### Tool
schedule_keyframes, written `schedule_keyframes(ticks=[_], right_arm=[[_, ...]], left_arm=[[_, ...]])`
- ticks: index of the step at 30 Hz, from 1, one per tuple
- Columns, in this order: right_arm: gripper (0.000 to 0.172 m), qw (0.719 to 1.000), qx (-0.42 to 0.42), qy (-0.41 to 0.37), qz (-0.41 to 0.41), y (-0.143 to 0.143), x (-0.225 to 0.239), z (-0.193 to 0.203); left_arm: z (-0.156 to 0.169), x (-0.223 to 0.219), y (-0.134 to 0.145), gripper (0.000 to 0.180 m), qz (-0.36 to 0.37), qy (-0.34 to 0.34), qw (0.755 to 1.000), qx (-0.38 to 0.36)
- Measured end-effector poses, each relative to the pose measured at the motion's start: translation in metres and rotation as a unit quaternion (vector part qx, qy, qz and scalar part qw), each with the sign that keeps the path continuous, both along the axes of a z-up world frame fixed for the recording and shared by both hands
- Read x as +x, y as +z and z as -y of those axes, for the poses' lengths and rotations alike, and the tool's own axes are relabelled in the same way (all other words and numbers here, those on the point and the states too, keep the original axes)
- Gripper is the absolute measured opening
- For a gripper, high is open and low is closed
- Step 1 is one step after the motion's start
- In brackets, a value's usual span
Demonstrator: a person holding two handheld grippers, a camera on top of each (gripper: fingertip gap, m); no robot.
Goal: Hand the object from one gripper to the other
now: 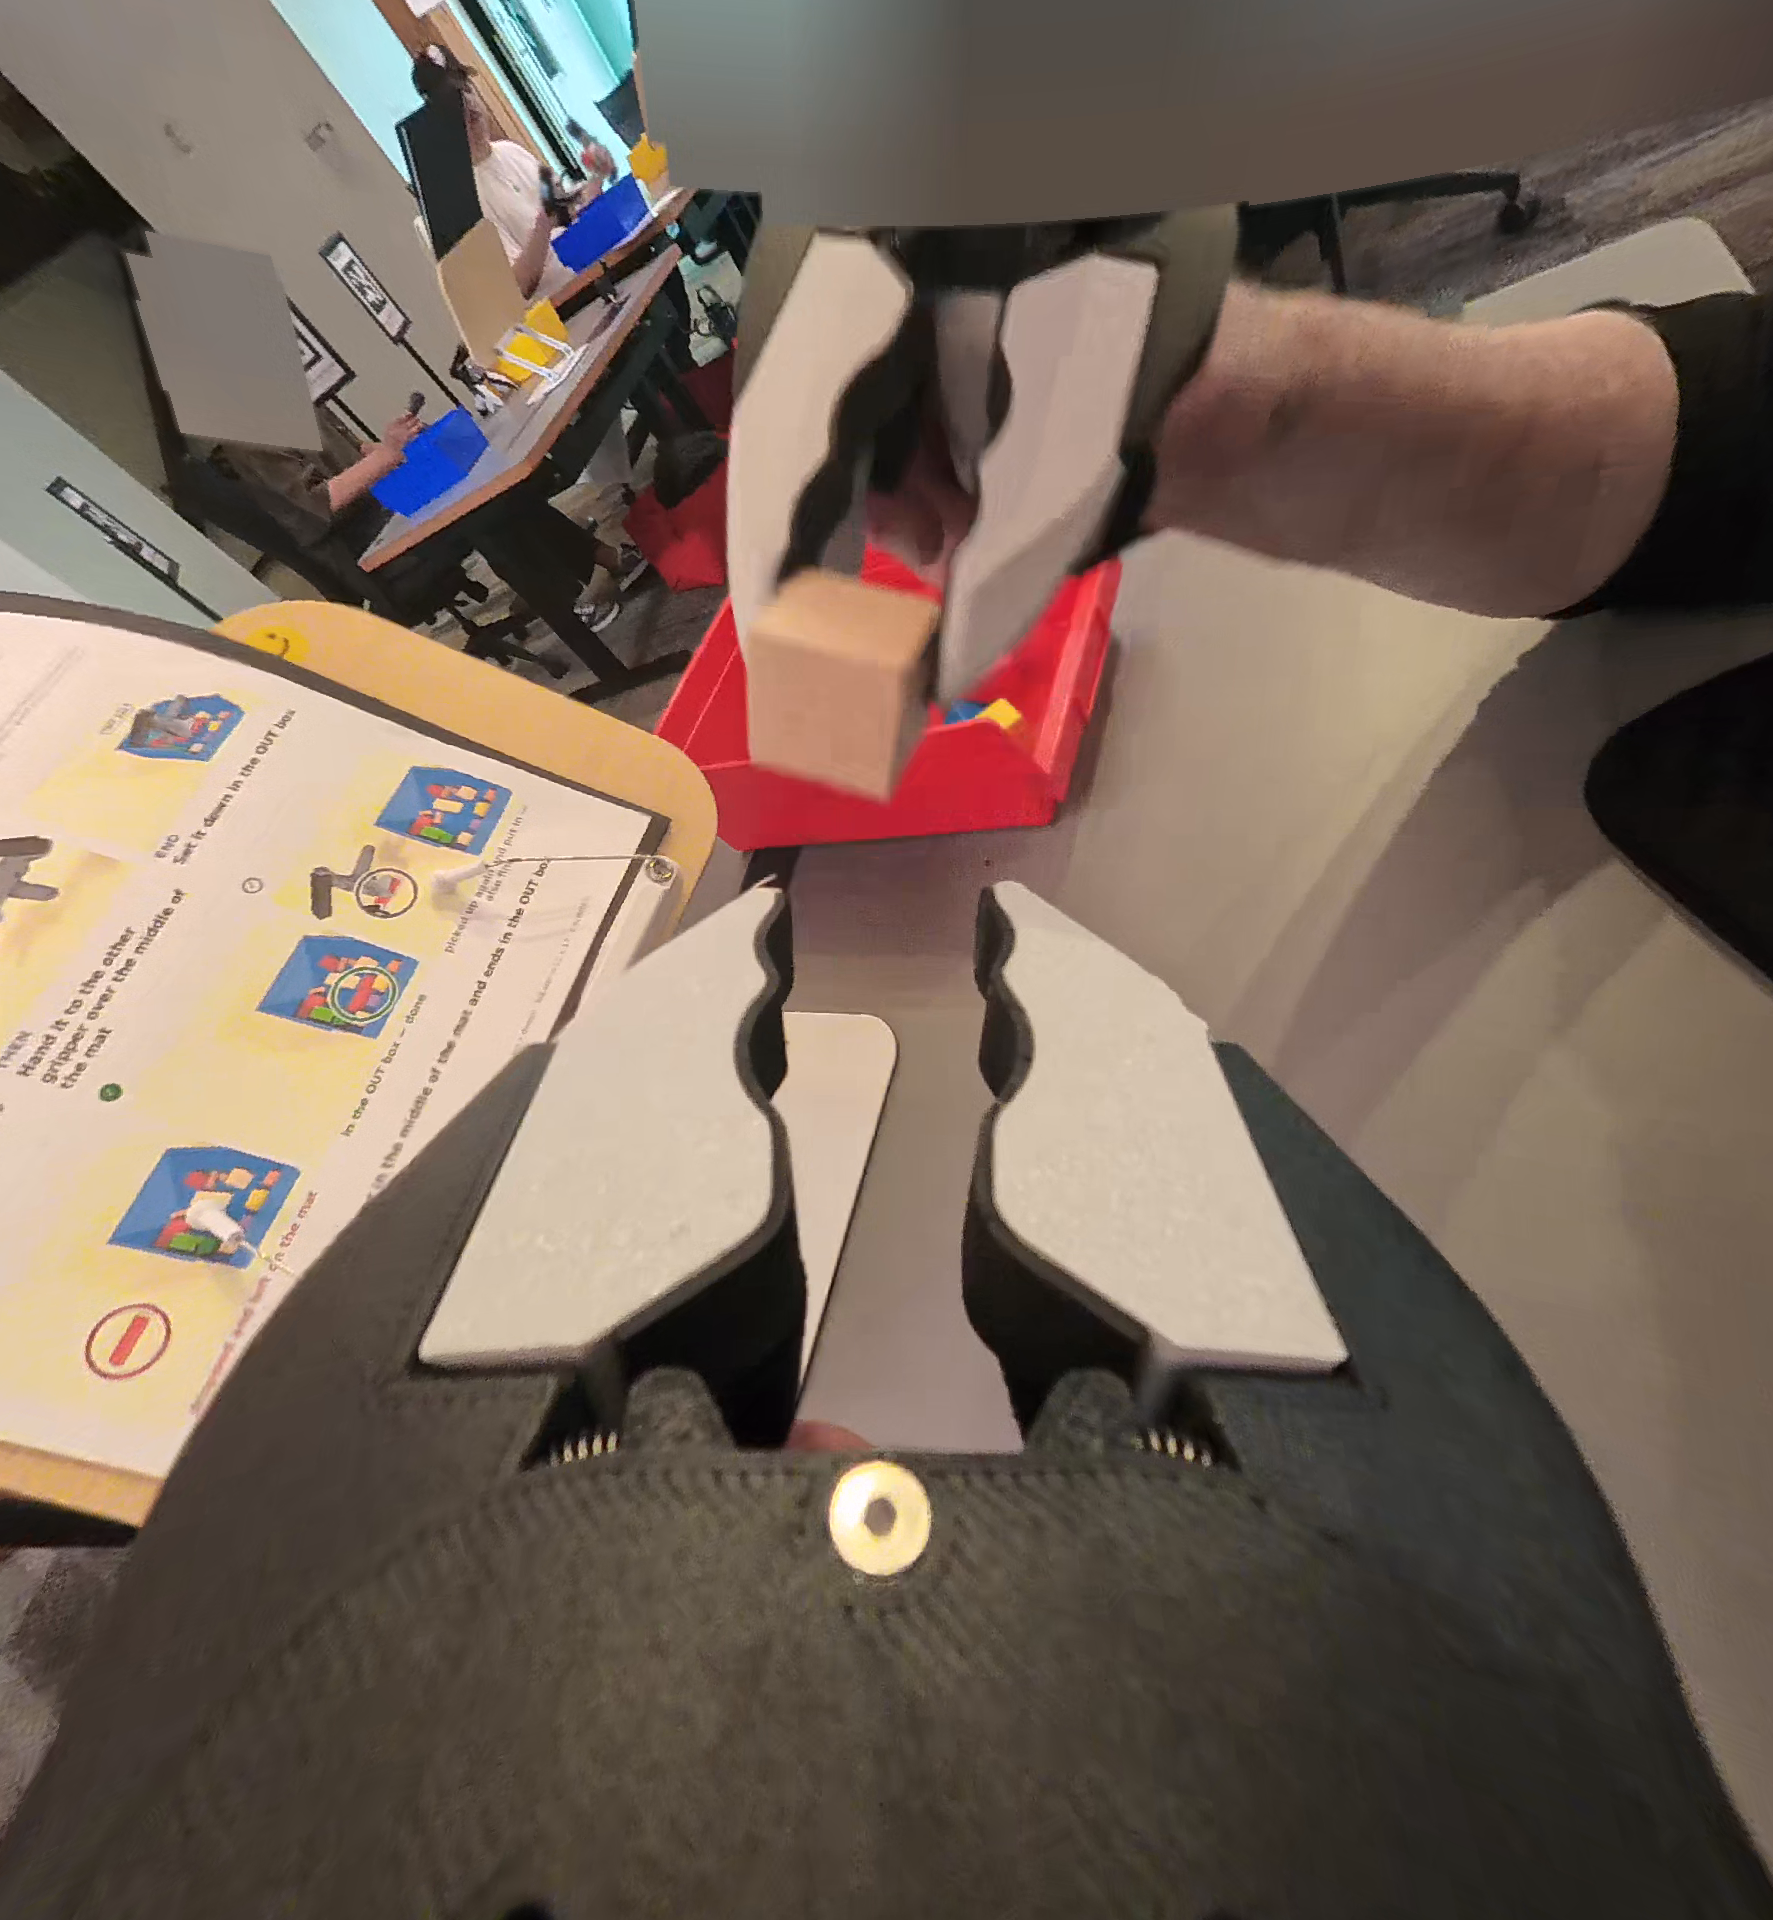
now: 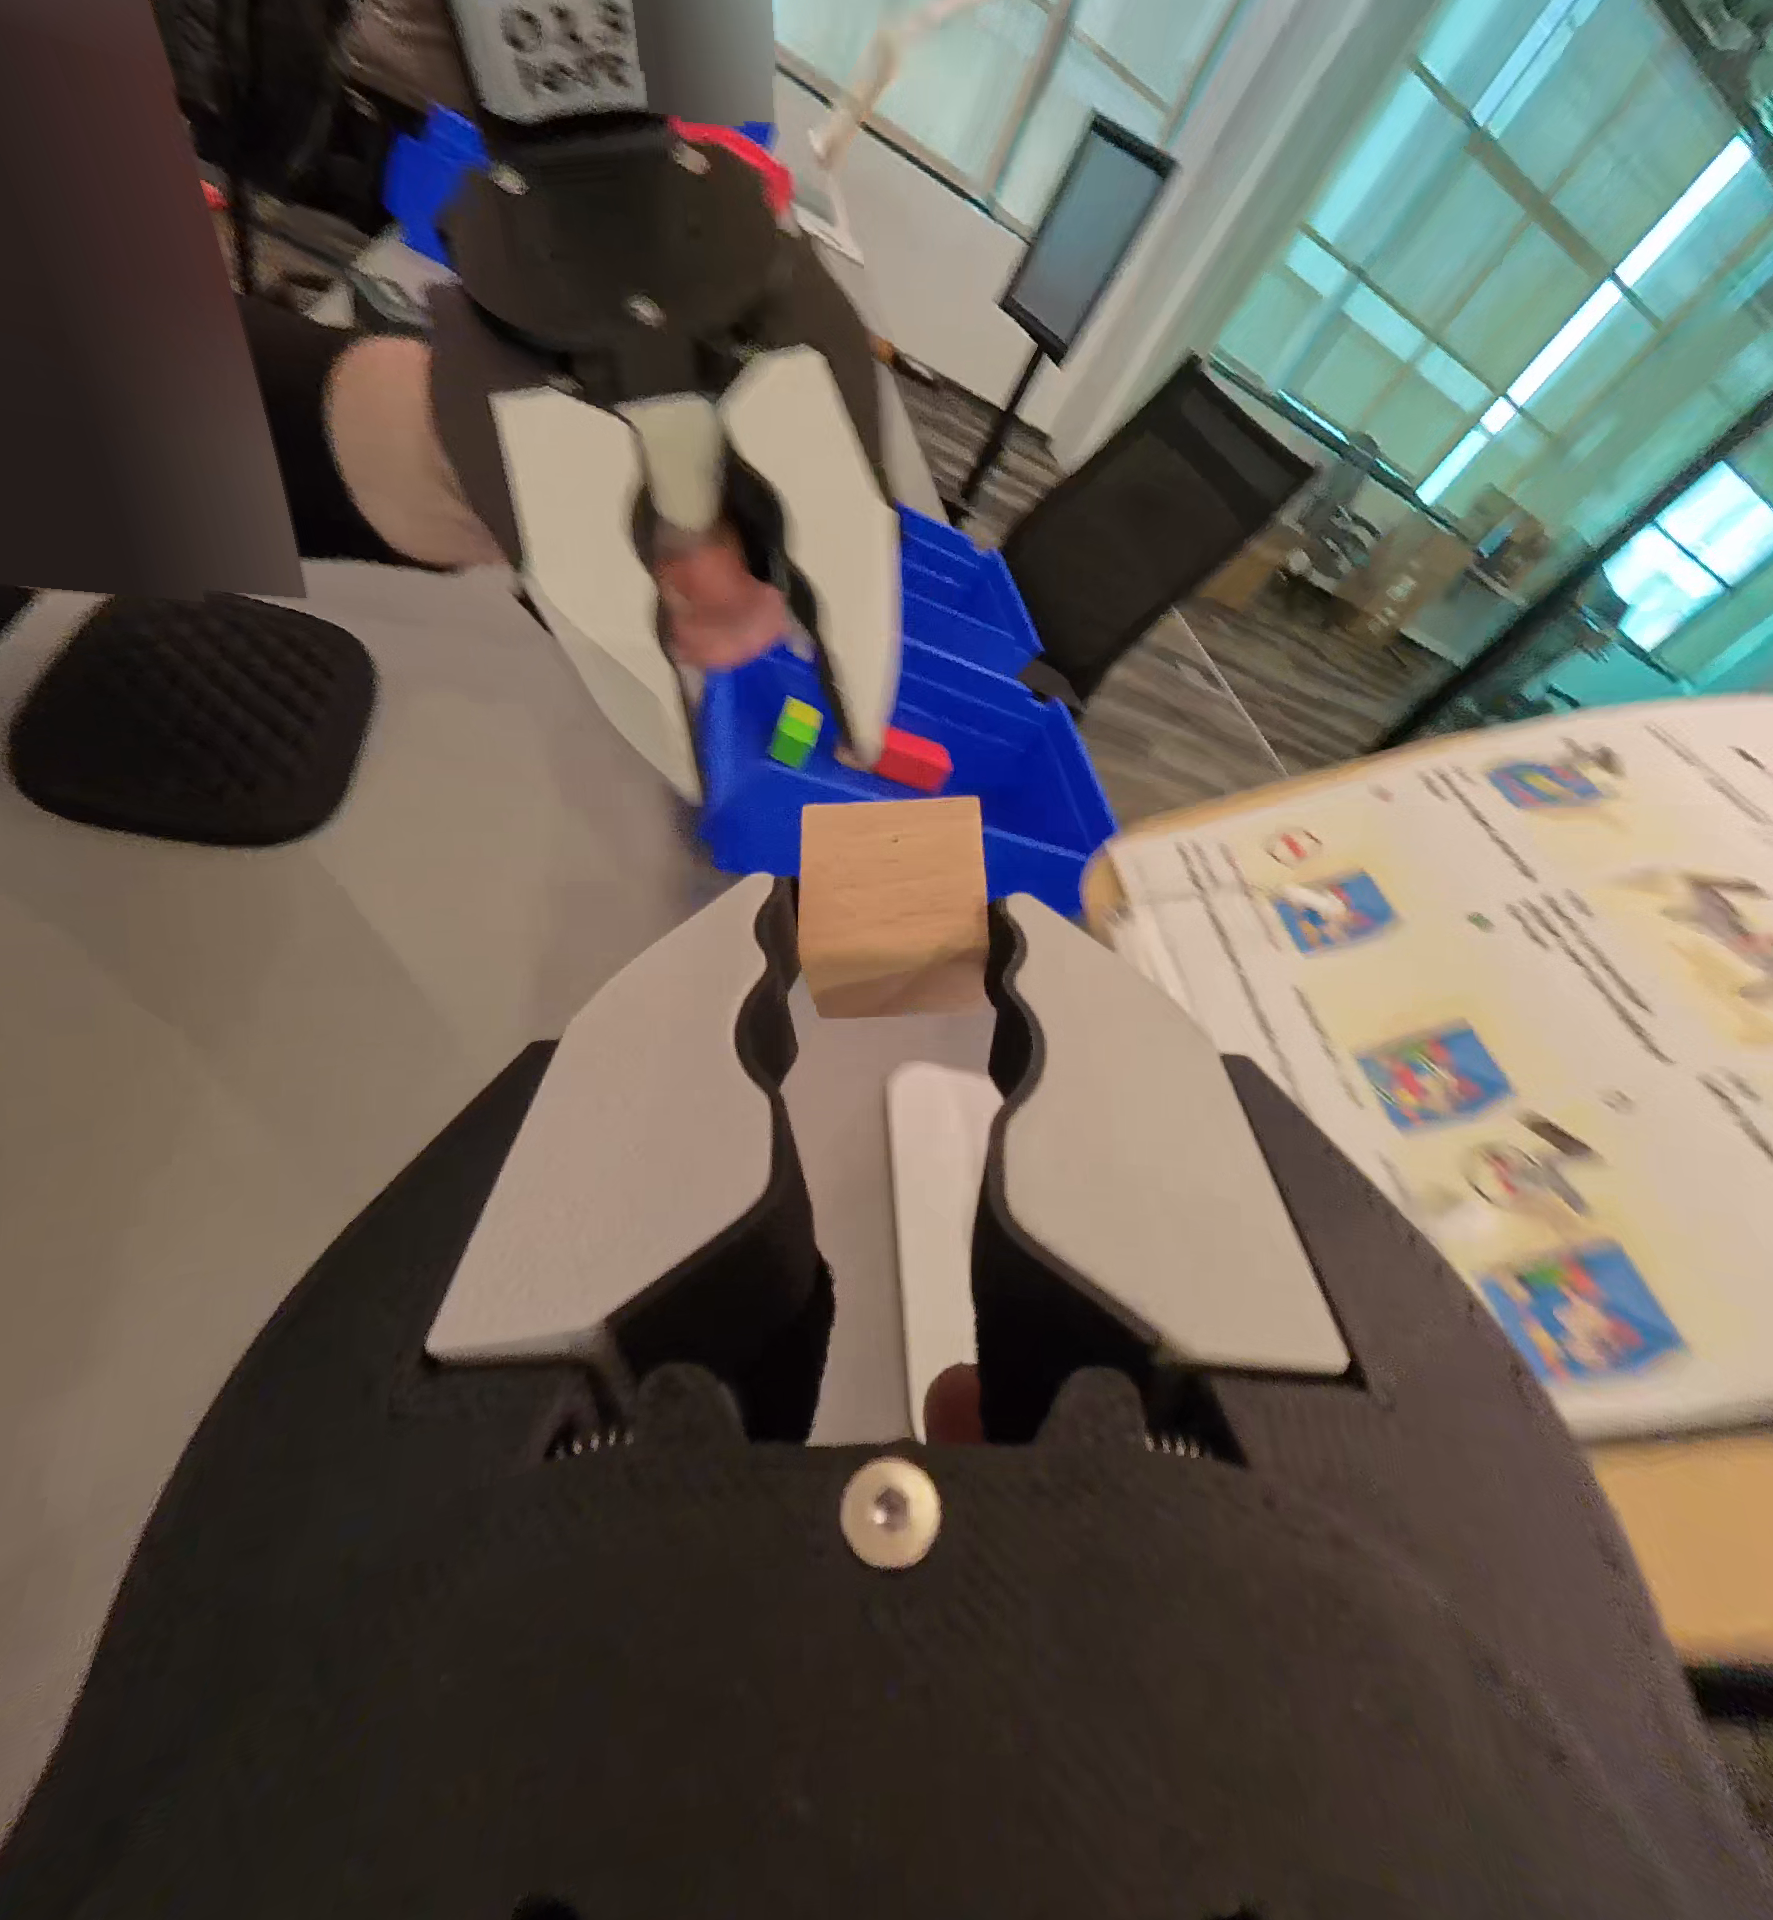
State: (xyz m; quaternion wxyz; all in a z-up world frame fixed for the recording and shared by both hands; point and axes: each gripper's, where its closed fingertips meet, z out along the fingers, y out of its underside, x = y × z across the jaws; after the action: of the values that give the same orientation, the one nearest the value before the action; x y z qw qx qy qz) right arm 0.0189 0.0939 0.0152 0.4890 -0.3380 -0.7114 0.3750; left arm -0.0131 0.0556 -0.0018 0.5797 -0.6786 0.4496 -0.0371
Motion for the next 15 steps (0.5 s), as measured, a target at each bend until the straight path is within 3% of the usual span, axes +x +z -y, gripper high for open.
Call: schedule_keyframes(ticks=[2, 4, 8, 12, 15], right_arm=[[0.033, 0.998, -0.007, -0.053, 0.028, 0.003, 0.022, -0.043], [0.033, 0.987, -0.018, -0.135, 0.086, -0.012, 0.047, -0.098], [0.033, 0.942, -0.071, -0.248, 0.217, -0.076, 0.087, -0.183], [0.032, 0.885, -0.111, -0.299, 0.340, -0.149, 0.109, -0.226], [0.033, 0.853, -0.131, -0.323, 0.389, -0.184, 0.119, -0.242]], left_arm=[[0.002, -0.006, 0.002, 0.027, 0.006, 0.009, 1.000, 0.000], [0.004, -0.011, 0.001, 0.020, 0.004, 0.017, 1.000, 0.000], [0.004, -0.016, -0.007, 0.017, 0.006, 0.028, 1.000, -0.008], [-0.001, -0.016, -0.018, 0.016, 0.001, 0.030, 0.999, -0.021], [-0.002, -0.016, -0.023, 0.015, -0.003, 0.029, 0.999, -0.025]])
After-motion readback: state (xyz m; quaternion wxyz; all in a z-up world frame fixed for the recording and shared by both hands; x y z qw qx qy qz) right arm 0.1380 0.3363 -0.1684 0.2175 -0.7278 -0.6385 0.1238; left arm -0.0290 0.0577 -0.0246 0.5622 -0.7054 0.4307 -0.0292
